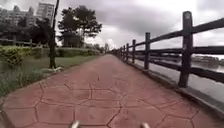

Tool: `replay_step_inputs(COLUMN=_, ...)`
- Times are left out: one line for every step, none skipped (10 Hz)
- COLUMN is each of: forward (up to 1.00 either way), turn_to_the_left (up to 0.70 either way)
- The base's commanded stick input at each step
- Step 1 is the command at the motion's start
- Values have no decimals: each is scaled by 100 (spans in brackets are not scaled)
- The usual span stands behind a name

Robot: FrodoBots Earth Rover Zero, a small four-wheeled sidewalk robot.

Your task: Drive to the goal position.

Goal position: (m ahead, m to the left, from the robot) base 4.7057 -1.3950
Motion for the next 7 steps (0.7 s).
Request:
replay_step_inputs(forward=50, turn_to_the_left=0)
replay_step_inputs(forward=50, turn_to_the_left=0)
replay_step_inputs(forward=50, turn_to_the_left=0)
replay_step_inputs(forward=50, turn_to_the_left=0)
replay_step_inputs(forward=50, turn_to_the_left=0)
replay_step_inputs(forward=50, turn_to_the_left=0)
replay_step_inputs(forward=50, turn_to_the_left=0)
